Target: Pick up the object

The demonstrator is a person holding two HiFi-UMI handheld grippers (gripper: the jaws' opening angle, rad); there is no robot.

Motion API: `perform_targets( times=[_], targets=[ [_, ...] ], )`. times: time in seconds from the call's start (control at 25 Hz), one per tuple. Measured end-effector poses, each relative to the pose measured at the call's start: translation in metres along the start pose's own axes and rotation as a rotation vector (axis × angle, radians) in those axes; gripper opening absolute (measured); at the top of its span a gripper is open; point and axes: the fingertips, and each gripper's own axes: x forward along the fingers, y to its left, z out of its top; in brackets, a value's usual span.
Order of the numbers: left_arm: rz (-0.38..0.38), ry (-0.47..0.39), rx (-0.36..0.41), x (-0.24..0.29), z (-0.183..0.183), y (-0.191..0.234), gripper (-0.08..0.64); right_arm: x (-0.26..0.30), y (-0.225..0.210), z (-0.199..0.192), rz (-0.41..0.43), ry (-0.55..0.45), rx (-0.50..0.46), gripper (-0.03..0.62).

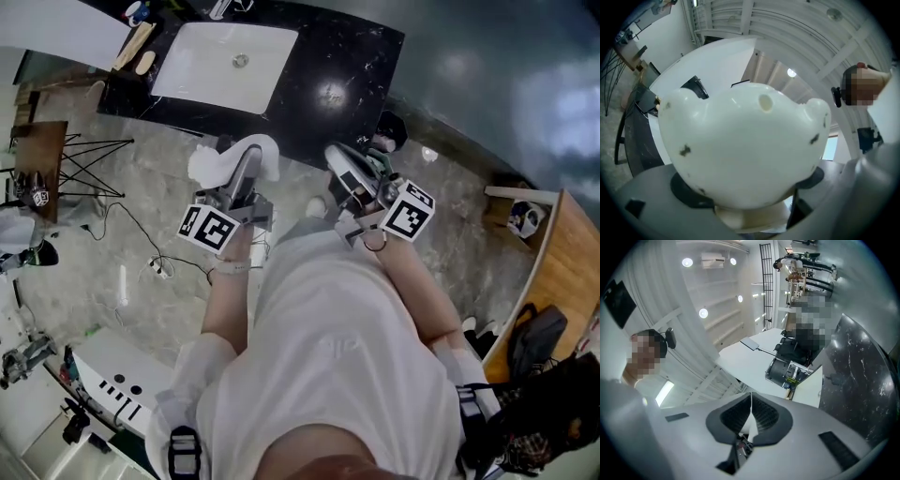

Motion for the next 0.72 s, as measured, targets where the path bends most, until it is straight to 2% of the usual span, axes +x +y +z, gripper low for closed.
perform_targets(
  times=[0.12,0.28,0.72],
  targets=[
    [0.001,-0.026,-0.036,-0.009,0.004,0.000,0.503,0.005,0.001,-0.006,0.008,0.017,0.002,0.021],
    [-0.003,-0.058,-0.125,-0.021,0.005,0.003,0.503,0.011,0.003,-0.013,0.011,0.026,0.009,0.021],
    [-0.050,-0.076,-0.295,-0.028,-0.006,-0.002,0.503,0.013,0.006,-0.017,0.013,0.022,0.024,0.021]
  ],
)
